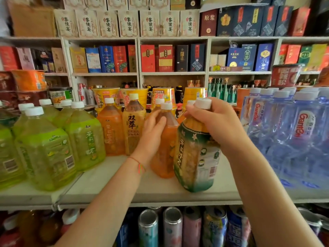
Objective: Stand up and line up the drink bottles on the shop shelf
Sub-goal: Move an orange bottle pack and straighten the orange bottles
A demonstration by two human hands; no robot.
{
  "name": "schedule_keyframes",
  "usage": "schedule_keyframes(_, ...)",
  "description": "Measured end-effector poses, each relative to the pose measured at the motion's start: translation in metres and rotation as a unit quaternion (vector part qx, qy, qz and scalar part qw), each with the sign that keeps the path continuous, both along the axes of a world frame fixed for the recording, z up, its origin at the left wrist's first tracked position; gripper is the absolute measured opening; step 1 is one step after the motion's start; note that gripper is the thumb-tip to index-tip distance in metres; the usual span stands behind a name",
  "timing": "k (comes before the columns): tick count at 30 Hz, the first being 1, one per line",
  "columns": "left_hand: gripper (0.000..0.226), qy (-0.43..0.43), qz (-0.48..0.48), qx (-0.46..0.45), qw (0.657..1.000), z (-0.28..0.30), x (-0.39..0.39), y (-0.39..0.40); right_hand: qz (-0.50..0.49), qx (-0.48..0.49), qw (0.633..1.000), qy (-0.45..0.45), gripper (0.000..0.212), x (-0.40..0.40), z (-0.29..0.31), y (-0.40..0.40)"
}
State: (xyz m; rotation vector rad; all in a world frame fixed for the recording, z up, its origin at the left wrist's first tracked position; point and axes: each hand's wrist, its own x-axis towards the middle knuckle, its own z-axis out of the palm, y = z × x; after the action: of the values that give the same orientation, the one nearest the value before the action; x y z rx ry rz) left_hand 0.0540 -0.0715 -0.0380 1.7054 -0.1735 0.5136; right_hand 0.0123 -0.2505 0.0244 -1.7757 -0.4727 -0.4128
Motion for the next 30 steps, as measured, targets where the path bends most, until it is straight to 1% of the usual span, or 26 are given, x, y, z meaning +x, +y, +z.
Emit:
schedule_keyframes(1, 0.036, 0.017, -0.04, -0.002, 0.999, -0.003, 0.001, -0.001, 0.001, -0.005, 1.0, -0.007, 0.03, -0.003, 0.003, -0.003)
schedule_keyframes(2, 0.03, 0.03, -0.074, -0.013, 0.997, -0.004, 0.0, -0.001, 0.006, -0.001, 1.0, -0.011, 0.031, -0.005, 0.007, -0.005)
schedule_keyframes(4, 0.034, 0.045, -0.11, -0.019, 0.993, -0.006, 0.001, 0.005, 0.029, 0.021, 0.999, -0.001, 0.032, -0.011, 0.012, -0.006)
schedule_keyframes(6, 0.035, 0.046, -0.11, -0.016, 0.993, -0.004, -0.002, 0.016, 0.058, 0.033, 0.998, 0.008, 0.033, -0.015, 0.014, 0.003)
schedule_keyframes(7, 0.033, 0.034, -0.095, -0.018, 0.995, -0.002, -0.006, 0.022, 0.069, 0.039, 0.997, 0.01, 0.034, -0.016, 0.014, 0.012)
schedule_keyframes(9, 0.036, -0.008, -0.077, -0.05, 0.996, 0.002, -0.022, 0.028, 0.082, 0.054, 0.995, 0.014, 0.034, -0.017, 0.012, 0.033)
schedule_keyframes(11, 0.038, -0.052, -0.09, -0.083, 0.991, 0.005, -0.044, 0.034, 0.081, 0.069, 0.994, 0.008, 0.033, -0.015, 0.009, 0.06)
schedule_keyframes(13, 0.033, -0.085, -0.097, -0.079, 0.989, 0.003, -0.061, 0.045, 0.068, 0.071, 0.995, -0.012, 0.03, -0.009, 0.007, 0.089)
schedule_keyframes(14, 0.036, -0.1, -0.093, -0.065, 0.989, 0.002, -0.067, 0.052, 0.062, 0.064, 0.996, -0.027, 0.029, -0.005, 0.006, 0.102)
schedule_keyframes(15, 0.045, -0.106, -0.084, -0.037, 0.99, 0.0, -0.069, 0.061, 0.058, 0.055, 0.996, -0.04, 0.027, 0.0, 0.004, 0.116)
schedule_keyframes(17, 0.074, -0.096, -0.046, 0.024, 0.994, -0.004, -0.065, 0.074, 0.051, 0.031, 0.997, -0.054, 0.022, 0.009, -0.001, 0.138)
schedule_keyframes(18, 0.08, -0.089, -0.024, 0.035, 0.995, -0.006, -0.065, 0.077, 0.047, 0.012, 0.997, -0.056, 0.021, 0.013, -0.005, 0.147)
schedule_keyframes(20, 0.084, -0.089, 0.012, 0.026, 0.996, -0.013, -0.061, 0.078, 0.036, -0.029, 0.997, -0.056, 0.023, 0.022, -0.013, 0.161)
schedule_keyframes(23, 0.083, -0.079, 0.03, -0.002, 0.996, -0.024, -0.055, 0.079, 0.026, -0.09, 0.994, -0.064, 0.031, 0.026, -0.017, 0.168)
schedule_keyframes(25, 0.087, -0.066, 0.048, -0.011, 0.997, -0.026, -0.053, 0.083, 0.022, -0.117, 0.988, -0.102, 0.031, 0.022, -0.009, 0.158)
schedule_keyframes(26, 0.093, -0.058, 0.064, -0.005, 0.996, -0.028, -0.051, 0.084, 0.006, -0.108, 0.985, -0.137, 0.027, 0.02, -0.002, 0.148)
schedule_keyframes(28, 0.103, -0.041, 0.108, 0.019, 0.993, -0.029, -0.053, 0.082, -0.079, -0.051, 0.97, -0.224, 0.013, 0.021, 0.012, 0.122)
schedule_keyframes(29, 0.101, -0.05, 0.136, 0.042, 0.989, -0.028, -0.055, 0.076, -0.136, -0.028, 0.957, -0.253, 0.009, 0.026, 0.017, 0.105)
schedule_keyframes(30, 0.096, -0.08, 0.177, 0.073, 0.978, -0.027, -0.059, 0.067, -0.178, -0.025, 0.95, -0.254, 0.008, 0.034, 0.018, 0.092)
